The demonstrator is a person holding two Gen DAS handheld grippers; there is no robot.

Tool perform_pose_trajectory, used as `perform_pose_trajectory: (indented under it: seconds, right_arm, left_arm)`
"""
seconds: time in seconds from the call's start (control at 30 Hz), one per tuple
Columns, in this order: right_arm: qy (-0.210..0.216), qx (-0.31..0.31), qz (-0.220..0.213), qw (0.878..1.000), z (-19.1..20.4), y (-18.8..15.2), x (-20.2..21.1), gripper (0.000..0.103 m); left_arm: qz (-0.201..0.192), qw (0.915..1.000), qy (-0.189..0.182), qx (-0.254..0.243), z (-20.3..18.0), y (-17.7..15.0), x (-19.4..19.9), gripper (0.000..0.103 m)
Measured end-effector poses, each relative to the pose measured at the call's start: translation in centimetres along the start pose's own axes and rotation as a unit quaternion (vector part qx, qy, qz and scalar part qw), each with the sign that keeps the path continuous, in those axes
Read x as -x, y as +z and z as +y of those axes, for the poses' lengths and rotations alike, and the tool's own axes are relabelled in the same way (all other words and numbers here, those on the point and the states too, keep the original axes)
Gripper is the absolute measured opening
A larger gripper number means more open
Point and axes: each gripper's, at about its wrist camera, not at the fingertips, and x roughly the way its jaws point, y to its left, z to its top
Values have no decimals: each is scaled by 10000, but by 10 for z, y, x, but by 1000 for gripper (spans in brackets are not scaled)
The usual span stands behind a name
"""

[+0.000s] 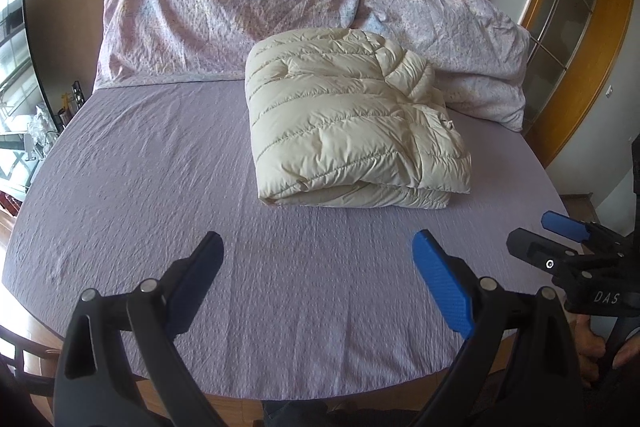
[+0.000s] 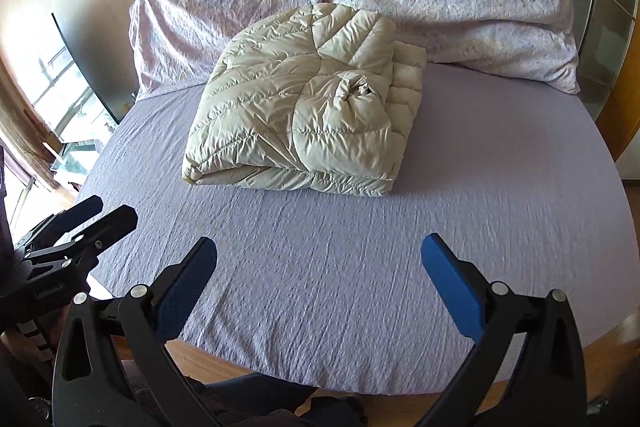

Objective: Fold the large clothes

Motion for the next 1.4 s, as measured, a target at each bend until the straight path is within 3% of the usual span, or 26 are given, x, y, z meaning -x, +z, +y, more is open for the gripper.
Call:
perform_pose_trajectory:
  seconds: [1.4]
  right_arm:
    - [116, -197, 11, 9997, -5, 2, -4, 102]
  left_arm:
    - [125, 9996, -241, -49, -2, 3, -11, 95]
